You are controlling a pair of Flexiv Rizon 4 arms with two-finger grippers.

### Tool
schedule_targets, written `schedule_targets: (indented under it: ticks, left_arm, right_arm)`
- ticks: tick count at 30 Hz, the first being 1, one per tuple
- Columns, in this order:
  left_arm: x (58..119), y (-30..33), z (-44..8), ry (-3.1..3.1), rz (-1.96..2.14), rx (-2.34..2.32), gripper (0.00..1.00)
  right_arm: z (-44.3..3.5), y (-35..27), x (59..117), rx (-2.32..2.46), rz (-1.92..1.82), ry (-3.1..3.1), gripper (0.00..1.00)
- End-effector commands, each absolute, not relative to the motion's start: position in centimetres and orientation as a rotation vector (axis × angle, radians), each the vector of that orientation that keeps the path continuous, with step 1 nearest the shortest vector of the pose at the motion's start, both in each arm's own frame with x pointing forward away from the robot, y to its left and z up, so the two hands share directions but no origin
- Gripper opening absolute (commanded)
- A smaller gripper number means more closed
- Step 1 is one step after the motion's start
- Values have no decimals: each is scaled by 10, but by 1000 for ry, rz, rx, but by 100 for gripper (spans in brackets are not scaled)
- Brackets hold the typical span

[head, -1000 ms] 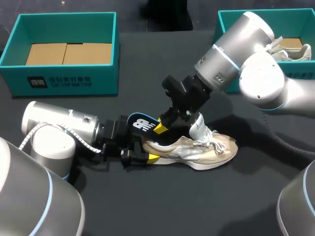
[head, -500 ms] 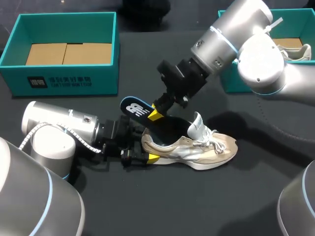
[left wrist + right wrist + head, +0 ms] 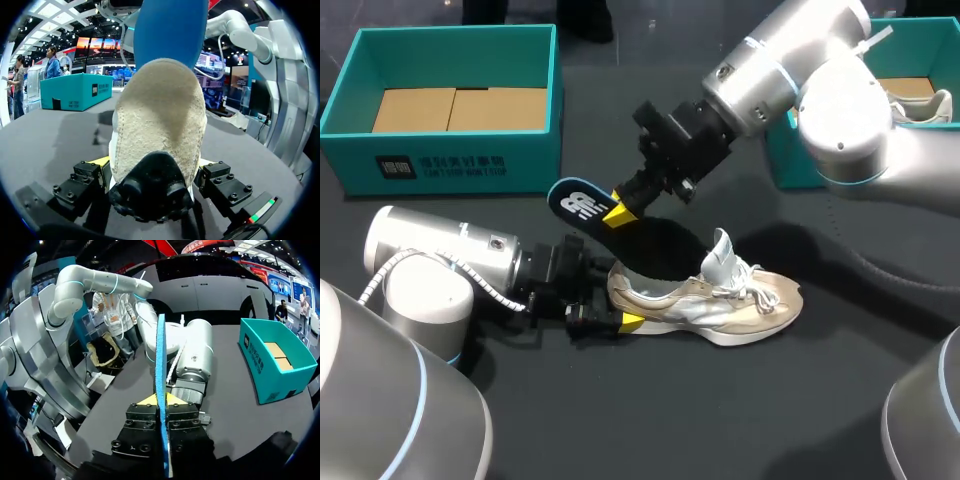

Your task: Take the shoe out of the shoebox, open the shoe tongue, remove and reinsert the insole, then place the shoe into the shoebox

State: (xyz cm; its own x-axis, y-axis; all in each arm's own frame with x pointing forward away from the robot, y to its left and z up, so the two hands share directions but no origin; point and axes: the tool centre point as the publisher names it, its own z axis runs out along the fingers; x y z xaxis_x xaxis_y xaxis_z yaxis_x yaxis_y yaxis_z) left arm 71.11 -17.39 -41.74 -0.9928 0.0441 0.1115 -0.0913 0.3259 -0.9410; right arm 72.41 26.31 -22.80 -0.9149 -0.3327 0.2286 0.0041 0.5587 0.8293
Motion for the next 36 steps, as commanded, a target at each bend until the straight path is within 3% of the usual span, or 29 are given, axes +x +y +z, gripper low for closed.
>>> schedule_targets:
  ticks: [1, 6, 21, 36]
  left_arm:
    - [708, -173, -420, -2462, 1758, 46, 0]
    - [708, -173, -420, -2462, 1758, 46, 0]
    - [708, -173, -420, -2462, 1758, 46, 0]
    - [708, -173, -420, -2462, 1758, 46, 0]
  right_arm:
    - [-206, 261, 723, 287, -1299, -2423, 0]
    - [-174, 251, 717, 308, -1433, -2325, 0]
    - [-172, 249, 716, 313, -1457, -2313, 0]
    - [-107, 198, 707, 126, -1799, -2101, 0]
